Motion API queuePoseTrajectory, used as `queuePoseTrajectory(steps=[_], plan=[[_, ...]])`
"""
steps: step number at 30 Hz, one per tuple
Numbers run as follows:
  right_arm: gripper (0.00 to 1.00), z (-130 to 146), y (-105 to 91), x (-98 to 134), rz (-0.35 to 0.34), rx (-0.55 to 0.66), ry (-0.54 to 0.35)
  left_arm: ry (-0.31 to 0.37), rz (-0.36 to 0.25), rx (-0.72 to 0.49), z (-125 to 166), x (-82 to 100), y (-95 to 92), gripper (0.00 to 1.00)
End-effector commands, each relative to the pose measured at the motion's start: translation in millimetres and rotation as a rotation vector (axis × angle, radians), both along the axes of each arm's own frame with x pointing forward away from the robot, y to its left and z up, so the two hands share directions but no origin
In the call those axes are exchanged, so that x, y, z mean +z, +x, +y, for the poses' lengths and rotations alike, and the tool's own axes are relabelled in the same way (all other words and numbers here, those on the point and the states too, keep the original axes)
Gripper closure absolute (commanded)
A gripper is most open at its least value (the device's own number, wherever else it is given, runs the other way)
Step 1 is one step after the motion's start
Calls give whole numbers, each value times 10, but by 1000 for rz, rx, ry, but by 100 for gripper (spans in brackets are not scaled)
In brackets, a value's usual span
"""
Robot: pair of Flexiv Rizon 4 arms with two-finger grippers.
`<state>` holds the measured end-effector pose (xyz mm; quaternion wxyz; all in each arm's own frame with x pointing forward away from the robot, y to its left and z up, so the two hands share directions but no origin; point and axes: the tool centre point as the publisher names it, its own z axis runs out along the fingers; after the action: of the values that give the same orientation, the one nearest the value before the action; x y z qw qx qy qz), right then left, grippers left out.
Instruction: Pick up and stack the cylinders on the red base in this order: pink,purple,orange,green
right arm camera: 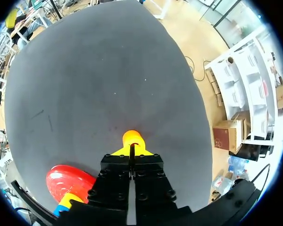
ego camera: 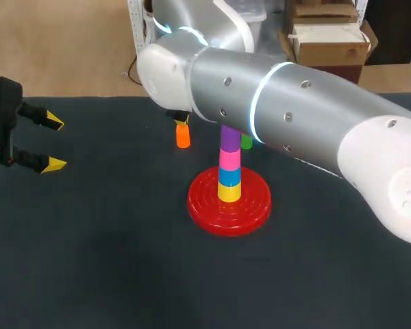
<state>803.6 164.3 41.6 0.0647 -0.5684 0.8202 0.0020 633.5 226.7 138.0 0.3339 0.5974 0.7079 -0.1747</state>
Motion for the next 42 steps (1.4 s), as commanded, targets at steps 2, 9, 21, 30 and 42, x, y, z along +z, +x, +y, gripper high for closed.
queuePoseTrajectory(steps=[2,9,21,30,42], plan=[[0,70,110,25,344,18,-99,-2,-4,1,3,-11,-8,0],[0,100,86,-40,378,28,-94,-2,-4,1,3,-11,-8,0],[0,90,103,-183,416,24,-106,-2,-4,1,3,-11,-8,0],[0,69,87,-233,429,19,-110,-2,-4,1,3,-11,-8,0],[100,77,98,-213,414,28,-118,-2,-4,1,3,-11,-8,0]])
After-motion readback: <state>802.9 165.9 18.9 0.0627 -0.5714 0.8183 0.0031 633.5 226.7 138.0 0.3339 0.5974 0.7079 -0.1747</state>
